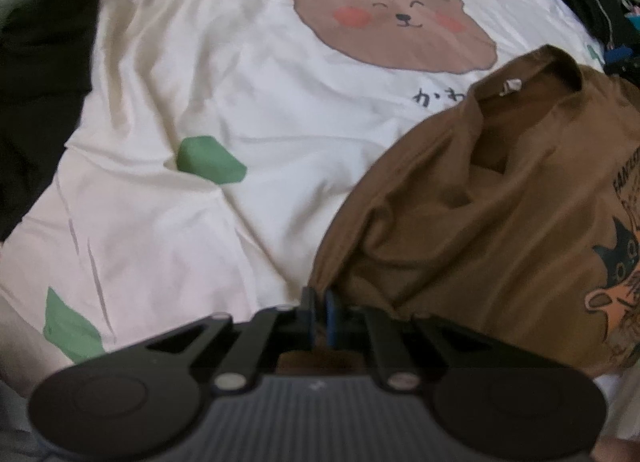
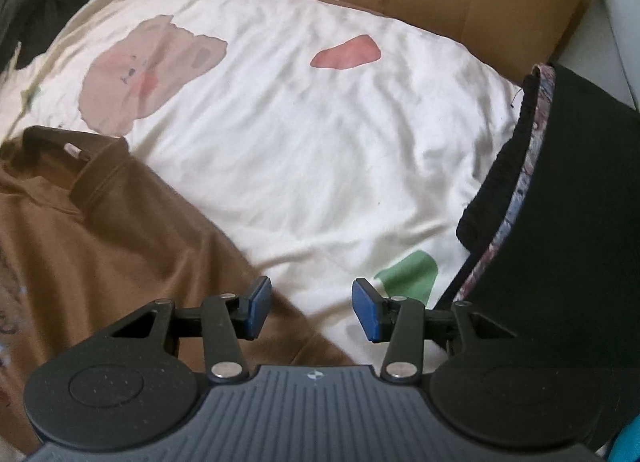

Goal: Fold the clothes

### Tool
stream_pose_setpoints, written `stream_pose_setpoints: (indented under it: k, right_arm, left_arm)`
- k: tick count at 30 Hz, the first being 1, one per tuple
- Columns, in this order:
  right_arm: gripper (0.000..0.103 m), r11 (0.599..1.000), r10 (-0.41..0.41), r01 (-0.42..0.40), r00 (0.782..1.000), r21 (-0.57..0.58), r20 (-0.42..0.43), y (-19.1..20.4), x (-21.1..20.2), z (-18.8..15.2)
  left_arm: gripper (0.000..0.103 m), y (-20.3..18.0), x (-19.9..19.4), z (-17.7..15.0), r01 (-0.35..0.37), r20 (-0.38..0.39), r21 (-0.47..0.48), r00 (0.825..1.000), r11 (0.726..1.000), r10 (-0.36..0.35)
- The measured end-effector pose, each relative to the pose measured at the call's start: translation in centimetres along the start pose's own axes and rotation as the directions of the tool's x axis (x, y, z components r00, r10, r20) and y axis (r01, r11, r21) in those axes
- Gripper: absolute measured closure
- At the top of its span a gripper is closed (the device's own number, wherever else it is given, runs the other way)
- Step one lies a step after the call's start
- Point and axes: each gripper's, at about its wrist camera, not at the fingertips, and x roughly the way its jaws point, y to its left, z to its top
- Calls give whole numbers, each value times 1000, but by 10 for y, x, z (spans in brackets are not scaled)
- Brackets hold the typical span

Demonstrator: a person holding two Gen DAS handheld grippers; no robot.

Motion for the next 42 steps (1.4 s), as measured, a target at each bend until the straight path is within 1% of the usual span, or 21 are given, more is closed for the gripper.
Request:
stream_pose_setpoints:
  k: [4, 7, 11, 13, 18, 21, 24, 25, 28, 29, 30, 32, 34, 38, 42]
  right_arm:
    - [51, 1000, -20, 20, 1000, 4, -3, 2, 7, 0]
    - [51, 998, -15, 13, 999, -53, -29, 13, 12, -9]
    - [51, 994, -18, 14, 999, -111, -38, 21, 13, -19]
    - [51, 993, -20, 16, 999, -116, -34, 19, 11, -21]
    - [51, 991, -32, 23, 997, -128, -74, 15, 18, -18]
    - [51, 982, -21, 4, 996, -191, -87, 20, 22, -13]
    - [53, 967, -6, -29, 991, -254, -137, 25, 31, -7]
    - [55, 963, -4, -36, 989, -266, -151, 26, 33, -4]
    - [73, 949, 5, -62, 983, -309, -181, 29, 35, 0]
    - [85, 941, 1, -63, 983, -332, -184, 31, 34, 1]
    - [93, 937, -7, -57, 984, -346, -179, 32, 30, 2]
    - [99, 937, -21, -36, 987, -348, -159, 33, 21, 2]
    - [100, 937, -35, -16, 990, -350, -138, 33, 12, 3]
    - [101, 951, -51, 27, 996, -308, -70, 26, -12, 6]
    - [101, 945, -74, 56, 996, -321, -44, 30, -28, 9]
  left_arm:
    - [97, -1, 2, -1, 1, -1, -1, 1000, 1000, -1]
    - [97, -2, 5, -2, 5, -2, -9, 1000, 1000, -5]
    - [97, -2, 8, -4, 8, 0, -18, 1000, 1000, -8]
    - [97, -2, 9, -5, 9, -1, -22, 1000, 1000, -9]
    - [97, -3, 11, -4, 11, -6, -19, 1000, 1000, -11]
    - [97, -3, 12, -3, 15, -10, -13, 1000, 1000, -15]
    - [97, -2, 12, -2, 16, -15, -4, 1000, 1000, -16]
    - [97, -2, 13, -1, 16, -17, 0, 1000, 1000, -16]
    - [97, -3, 11, 0, 3, -20, 17, 1000, 1000, -3]
    - [98, -2, 9, 1, -3, -18, 19, 1000, 1000, 3]
    - [98, -1, 7, 1, -9, -12, 15, 1000, 1000, 9]
    - [98, 2, 1, 2, -20, 1, 4, 1000, 1000, 20]
    - [99, 8, -8, 5, -33, 27, -22, 999, 999, 34]
    - [99, 18, -25, 13, -72, 73, -45, 995, 996, 75]
    - [99, 19, -38, 22, -107, 95, -20, 990, 994, 108]
